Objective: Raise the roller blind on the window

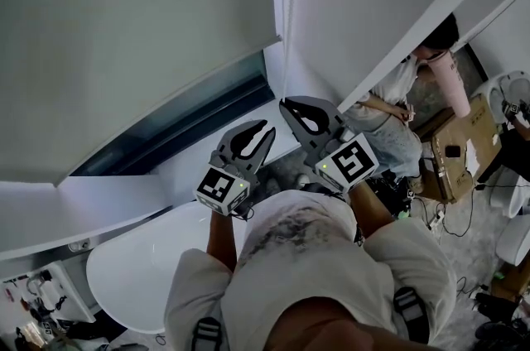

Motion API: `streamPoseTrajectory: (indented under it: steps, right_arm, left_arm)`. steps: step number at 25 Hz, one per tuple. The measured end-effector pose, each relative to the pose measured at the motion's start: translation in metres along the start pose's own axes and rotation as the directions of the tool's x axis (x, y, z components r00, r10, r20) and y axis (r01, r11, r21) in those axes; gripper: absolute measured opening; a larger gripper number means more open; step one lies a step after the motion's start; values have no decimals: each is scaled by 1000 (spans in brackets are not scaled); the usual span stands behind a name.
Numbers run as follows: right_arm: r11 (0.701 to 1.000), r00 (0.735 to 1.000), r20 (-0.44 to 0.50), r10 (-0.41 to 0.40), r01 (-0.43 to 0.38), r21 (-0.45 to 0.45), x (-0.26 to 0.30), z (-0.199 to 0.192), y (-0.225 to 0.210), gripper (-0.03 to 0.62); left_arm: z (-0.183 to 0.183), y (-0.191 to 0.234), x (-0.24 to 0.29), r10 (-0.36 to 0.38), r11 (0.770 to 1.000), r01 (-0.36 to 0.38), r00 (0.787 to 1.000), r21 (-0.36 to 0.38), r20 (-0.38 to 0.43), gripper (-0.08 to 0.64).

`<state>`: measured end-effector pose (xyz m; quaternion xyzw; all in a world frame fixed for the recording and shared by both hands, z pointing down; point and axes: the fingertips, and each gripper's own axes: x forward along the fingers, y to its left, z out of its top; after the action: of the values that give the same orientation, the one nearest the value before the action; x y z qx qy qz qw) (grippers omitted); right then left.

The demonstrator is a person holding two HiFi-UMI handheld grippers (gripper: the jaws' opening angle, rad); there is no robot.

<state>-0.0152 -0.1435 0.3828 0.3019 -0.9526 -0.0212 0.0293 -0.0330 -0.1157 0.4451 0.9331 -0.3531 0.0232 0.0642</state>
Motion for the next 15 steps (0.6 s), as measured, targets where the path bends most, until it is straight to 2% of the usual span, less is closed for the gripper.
streamPoseTrajectory:
  steps: [5,8,11,15]
  right_arm:
    - [1000,1000,-1,3,-3,-4,-1,-2,-1,66]
    - [1000,1000,-2,4,-4,-6,-1,-3,-2,66]
    - [1000,1000,-2,6,-6,-11,-1,-3,-1,66]
    - [1000,1000,-4,10,-10,-15,-1,-2,1,66]
  left_arm:
    - [69,6,-10,60,994,-67,995,82,85,66]
    - [105,2,-5,46,994,-57,992,96,114,80]
    - [138,-2,4,15,989,-37,988,143,151,100]
    - [170,-9,18,-1,988,-24,987,151,163,110]
